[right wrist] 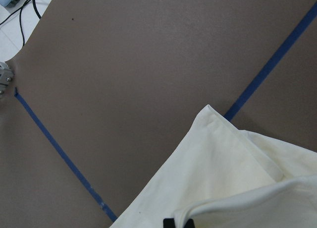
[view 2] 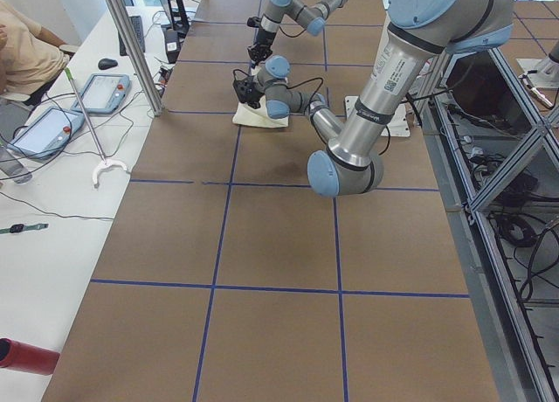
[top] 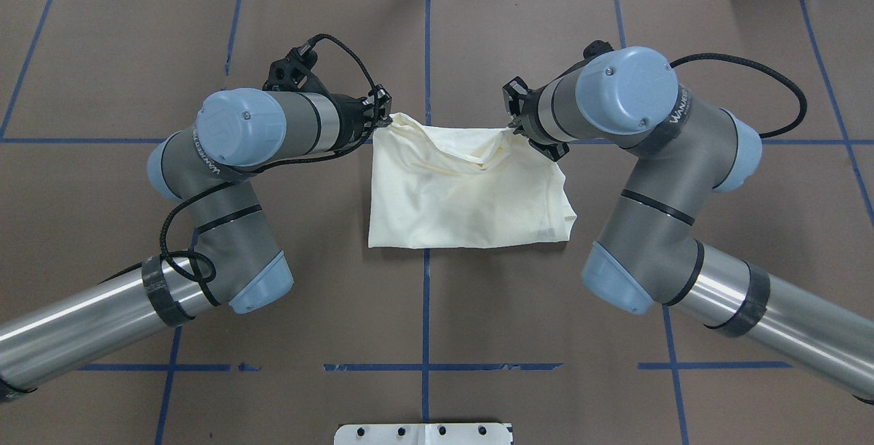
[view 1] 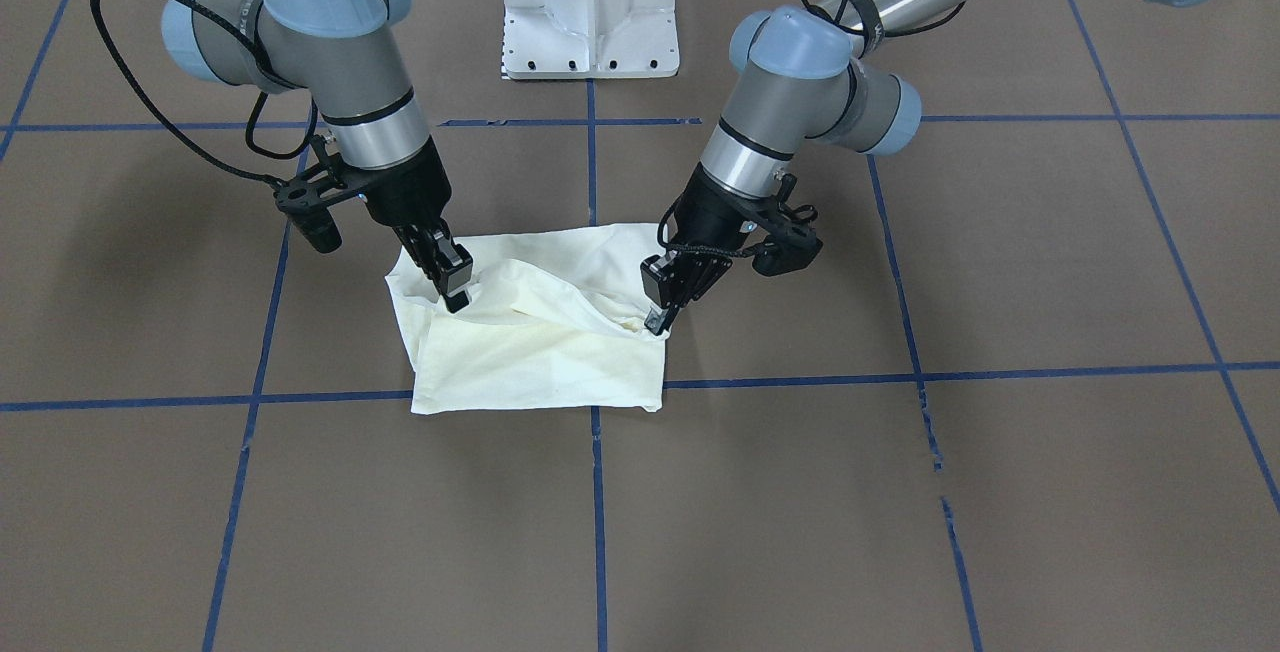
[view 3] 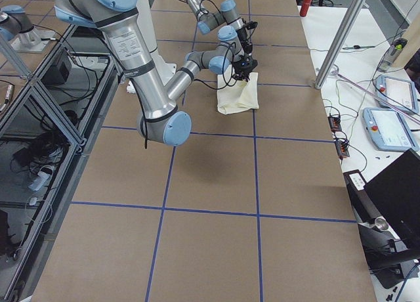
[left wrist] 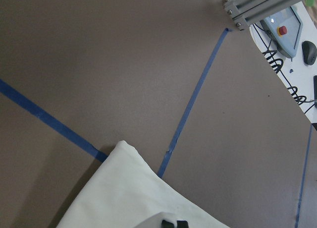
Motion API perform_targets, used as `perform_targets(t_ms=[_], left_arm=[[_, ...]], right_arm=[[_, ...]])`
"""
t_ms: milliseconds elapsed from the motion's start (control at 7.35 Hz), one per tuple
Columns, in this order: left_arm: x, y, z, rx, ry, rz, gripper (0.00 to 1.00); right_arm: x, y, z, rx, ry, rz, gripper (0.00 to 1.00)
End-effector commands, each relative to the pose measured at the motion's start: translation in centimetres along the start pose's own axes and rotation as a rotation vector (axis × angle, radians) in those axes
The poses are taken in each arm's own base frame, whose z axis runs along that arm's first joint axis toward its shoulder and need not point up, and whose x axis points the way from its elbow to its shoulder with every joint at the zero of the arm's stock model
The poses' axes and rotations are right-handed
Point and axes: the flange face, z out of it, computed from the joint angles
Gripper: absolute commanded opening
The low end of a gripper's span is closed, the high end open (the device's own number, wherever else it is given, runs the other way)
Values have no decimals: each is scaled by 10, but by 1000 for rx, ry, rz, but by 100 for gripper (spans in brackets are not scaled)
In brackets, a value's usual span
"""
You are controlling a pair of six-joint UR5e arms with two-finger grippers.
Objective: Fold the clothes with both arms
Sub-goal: 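Release the shirt and raise both grippers away from the folded bundle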
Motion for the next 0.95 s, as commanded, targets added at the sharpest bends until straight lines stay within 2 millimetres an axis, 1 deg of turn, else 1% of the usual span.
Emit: perform_targets(t_ms=[0, 136, 272, 408, 544, 680, 817], left_arm=[[-13, -17, 49, 20, -2, 67, 0], [-10, -48, 71, 58, -6, 94, 11], [-8, -89, 69, 103, 1, 185, 88], [1, -115, 58, 128, 17, 179, 100], [7, -114, 52, 102, 33, 181, 100], [20, -130, 32, 65, 66, 184, 100], [5, -158, 19, 48, 48, 205, 100]], right_arm=[[-12, -19, 28, 34, 42, -42, 0], [-13, -40, 51, 35, 76, -114, 71], [-20, -95, 74, 25, 3, -172, 100], [-23, -166, 62, -73, 20, -207, 100], [-18, -187, 55, -107, 29, -244, 100], [-19, -184, 53, -113, 24, -246, 100], [-22, -186, 40, -125, 6, -249, 100]])
